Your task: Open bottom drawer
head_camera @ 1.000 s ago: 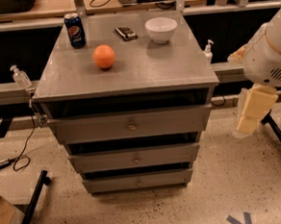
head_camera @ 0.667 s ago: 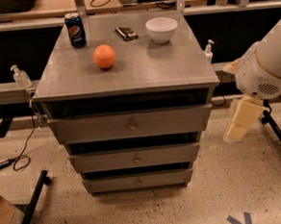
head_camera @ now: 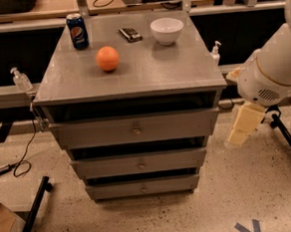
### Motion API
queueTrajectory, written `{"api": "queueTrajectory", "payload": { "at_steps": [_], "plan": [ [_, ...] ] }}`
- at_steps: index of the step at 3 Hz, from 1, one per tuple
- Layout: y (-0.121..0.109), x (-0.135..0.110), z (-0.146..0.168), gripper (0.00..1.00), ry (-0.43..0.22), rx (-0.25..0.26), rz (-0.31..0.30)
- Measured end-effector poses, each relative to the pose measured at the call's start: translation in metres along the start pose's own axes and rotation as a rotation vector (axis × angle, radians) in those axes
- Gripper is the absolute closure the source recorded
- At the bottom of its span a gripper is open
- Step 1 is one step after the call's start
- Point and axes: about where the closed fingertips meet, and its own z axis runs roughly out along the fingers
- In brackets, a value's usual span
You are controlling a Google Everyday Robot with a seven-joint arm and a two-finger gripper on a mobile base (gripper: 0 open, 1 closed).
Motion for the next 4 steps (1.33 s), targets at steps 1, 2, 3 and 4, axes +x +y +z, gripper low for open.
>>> {"api": "queueTrajectory", "payload": {
  "at_steps": [1, 2, 3, 4],
  "plan": [
    [0.009, -0.003, 0.045, 0.0, -0.065, -0.022, 0.024],
    [0.01, -0.004, 0.078, 0.0, -0.086, 0.0, 0.023],
    [0.019, -0.004, 0.119, 0.0, -0.109, -0.07, 0.053],
    [0.021, -0.005, 0.123, 0.0, -0.117, -0.074, 0.056]
  ]
}}
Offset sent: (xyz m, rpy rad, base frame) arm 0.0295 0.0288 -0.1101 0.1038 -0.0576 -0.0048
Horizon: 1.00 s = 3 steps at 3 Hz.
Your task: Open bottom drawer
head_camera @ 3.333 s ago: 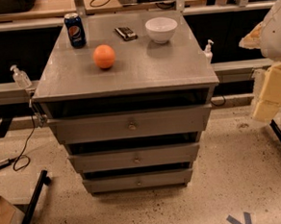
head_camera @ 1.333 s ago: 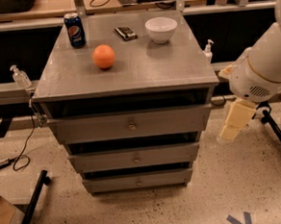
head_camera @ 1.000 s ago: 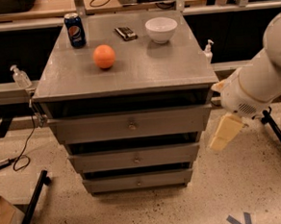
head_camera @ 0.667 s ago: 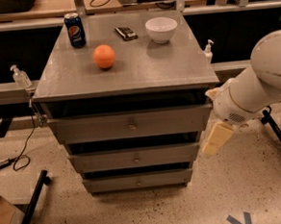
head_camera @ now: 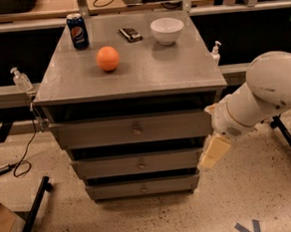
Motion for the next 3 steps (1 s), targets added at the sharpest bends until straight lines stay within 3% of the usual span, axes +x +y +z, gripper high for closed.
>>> {"api": "queueTrajectory", "payload": {
  "at_steps": [1, 2, 3],
  "plan": [
    [0.011, -0.005, 0.003, 0.0, -0.045, 0.01, 0.007],
    [0.018, 0.004, 0.032, 0.0, -0.121, -0.008, 0.028],
    [0.025, 0.015, 0.076, 0.0, -0.168, -0.06, 0.046]
  ]
}}
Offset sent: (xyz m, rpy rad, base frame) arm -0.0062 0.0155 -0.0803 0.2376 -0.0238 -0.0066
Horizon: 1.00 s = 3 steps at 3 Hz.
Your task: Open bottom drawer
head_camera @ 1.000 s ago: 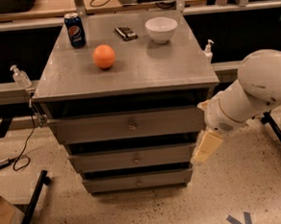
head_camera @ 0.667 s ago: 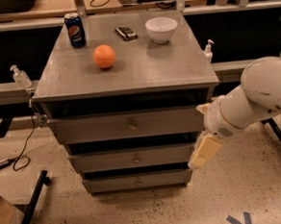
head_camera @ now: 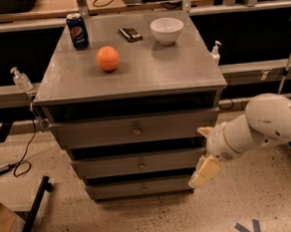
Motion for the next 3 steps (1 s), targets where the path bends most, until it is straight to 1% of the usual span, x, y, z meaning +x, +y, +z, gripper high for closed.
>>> {"api": "queueTrajectory", "payload": {
  "at_steps": [1, 2, 3],
  "plan": [
    [0.0, 0.0, 0.0, 0.0, 0.0, 0.0, 0.0],
    [0.005, 0.007, -0.004, 0.0, 0.058, 0.032, -0.006],
    [0.014, 0.023, 0.032, 0.0, 0.073, 0.042, 0.029]
  ]
}}
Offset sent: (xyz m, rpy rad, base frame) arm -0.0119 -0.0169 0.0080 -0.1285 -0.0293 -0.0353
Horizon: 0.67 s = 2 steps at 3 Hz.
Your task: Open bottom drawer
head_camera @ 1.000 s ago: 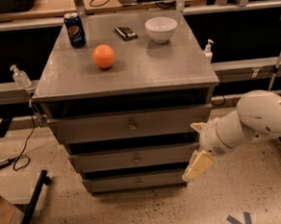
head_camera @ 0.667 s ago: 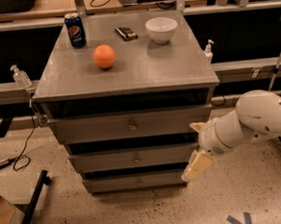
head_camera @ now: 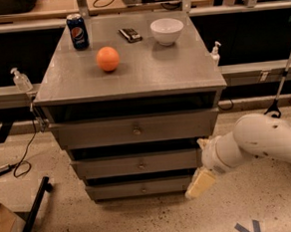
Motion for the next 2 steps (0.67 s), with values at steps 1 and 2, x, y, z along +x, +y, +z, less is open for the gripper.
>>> {"api": "queueTrajectory", "payload": {
  "at_steps": [1, 2],
  "plan": [
    [0.005, 0.008, 0.033, 0.0, 0.024, -0.019, 0.002],
    [0.007, 0.021, 0.067, 0.0, 0.064, -0.043, 0.005]
  ]
}}
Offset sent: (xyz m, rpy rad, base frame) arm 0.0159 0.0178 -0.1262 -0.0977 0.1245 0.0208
